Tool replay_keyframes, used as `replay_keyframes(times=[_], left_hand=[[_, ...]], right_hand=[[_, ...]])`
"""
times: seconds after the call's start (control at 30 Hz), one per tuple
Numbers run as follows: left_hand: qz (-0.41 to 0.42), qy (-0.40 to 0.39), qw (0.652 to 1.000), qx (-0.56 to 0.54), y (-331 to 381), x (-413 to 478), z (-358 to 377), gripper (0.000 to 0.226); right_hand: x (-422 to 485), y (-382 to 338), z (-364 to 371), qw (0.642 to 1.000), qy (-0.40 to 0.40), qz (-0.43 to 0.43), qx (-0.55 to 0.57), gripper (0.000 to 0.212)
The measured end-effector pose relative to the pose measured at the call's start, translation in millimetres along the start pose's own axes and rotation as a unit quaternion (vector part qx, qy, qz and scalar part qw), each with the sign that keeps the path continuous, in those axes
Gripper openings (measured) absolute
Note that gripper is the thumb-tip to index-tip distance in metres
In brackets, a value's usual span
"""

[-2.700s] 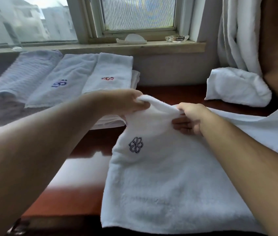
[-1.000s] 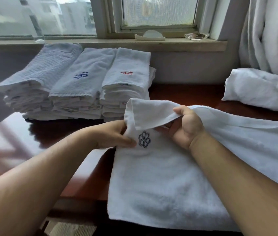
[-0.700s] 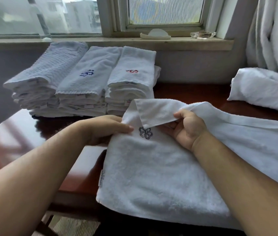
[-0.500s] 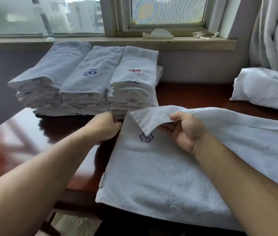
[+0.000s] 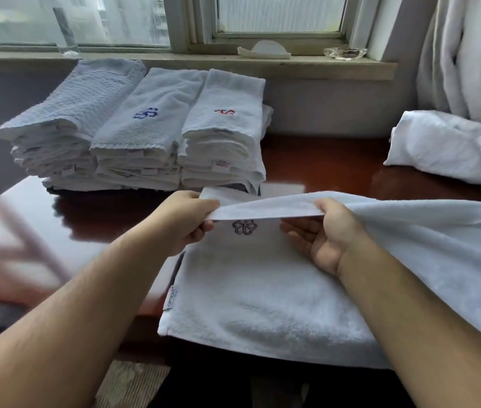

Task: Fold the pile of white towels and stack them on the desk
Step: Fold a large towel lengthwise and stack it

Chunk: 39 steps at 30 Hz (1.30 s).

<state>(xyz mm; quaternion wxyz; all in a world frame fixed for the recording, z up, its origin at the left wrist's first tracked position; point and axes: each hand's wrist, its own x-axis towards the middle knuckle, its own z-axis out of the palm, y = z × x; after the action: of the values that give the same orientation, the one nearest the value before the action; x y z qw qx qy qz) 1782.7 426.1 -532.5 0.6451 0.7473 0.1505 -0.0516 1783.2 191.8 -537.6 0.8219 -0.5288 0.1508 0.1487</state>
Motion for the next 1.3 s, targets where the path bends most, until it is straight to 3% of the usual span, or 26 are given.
replay_keyframes(times=[0.1,0.2,0.3,0.4,0.5,0.57,0.7,0.77,0.87,0.97,1.03,1.1,1.13,1.2,1.27,1.3], left_hand=[[0.001,-0.004,0.999,0.047,-5,-3,-13,0.023],[0.000,-0.027,0.988,0.152,-8,-5,-23,0.011],[0.006,-0.031,0.964,0.264,-11,-9,-22,0.017],[0.032,0.013,0.899,0.436,-8,-17,-16,0.028],[0.060,0.106,0.820,0.559,0,-26,-8,0.059],[0.125,0.128,0.799,0.574,5,-29,1,0.066],[0.305,0.068,0.802,0.508,14,-33,51,0.038],[0.338,0.001,0.810,0.479,19,-29,88,0.028],[0.386,-0.074,0.792,0.467,36,-19,150,0.022],[0.423,-0.131,0.770,0.459,51,-11,207,0.025],[0.426,-0.142,0.757,0.475,54,-5,238,0.038],[0.401,-0.115,0.763,0.493,52,0,258,0.058],[0.383,-0.104,0.769,0.502,49,3,265,0.066],[0.368,-0.107,0.773,0.505,40,8,273,0.070],[0.399,-0.109,0.769,0.487,31,12,275,0.061],[0.423,-0.101,0.764,0.477,26,14,273,0.054]], right_hand=[[-8,-2,-9,0.995,-0.030,0.035,-0.085,0.038],[-20,-6,-20,0.970,-0.070,0.093,-0.215,0.044],[-20,-12,-31,0.970,0.001,0.049,-0.239,0.045],[-21,-14,-36,0.961,0.026,0.038,-0.271,0.033],[-23,-13,-37,0.956,0.028,0.038,-0.288,0.029],[-24,-15,-39,0.960,0.030,0.034,-0.277,0.031],[-32,-29,-68,0.955,0.066,0.028,-0.286,0.042],[-39,-41,-97,0.936,0.123,0.005,-0.330,0.042],[-47,-62,-147,0.901,0.242,-0.057,-0.354,0.026],[-55,-77,-189,0.848,0.352,-0.140,-0.371,0.021],[-54,-84,-210,0.780,0.417,-0.181,-0.431,0.028],[-46,-91,-225,0.714,0.460,-0.153,-0.506,0.040],[-39,-96,-230,0.702,0.468,-0.117,-0.523,0.049],[-22,-106,-235,0.735,0.459,-0.054,-0.496,0.061],[-6,-118,-236,0.777,0.457,-0.012,-0.433,0.067],[3,-123,-236,0.781,0.460,0.003,-0.422,0.068]])
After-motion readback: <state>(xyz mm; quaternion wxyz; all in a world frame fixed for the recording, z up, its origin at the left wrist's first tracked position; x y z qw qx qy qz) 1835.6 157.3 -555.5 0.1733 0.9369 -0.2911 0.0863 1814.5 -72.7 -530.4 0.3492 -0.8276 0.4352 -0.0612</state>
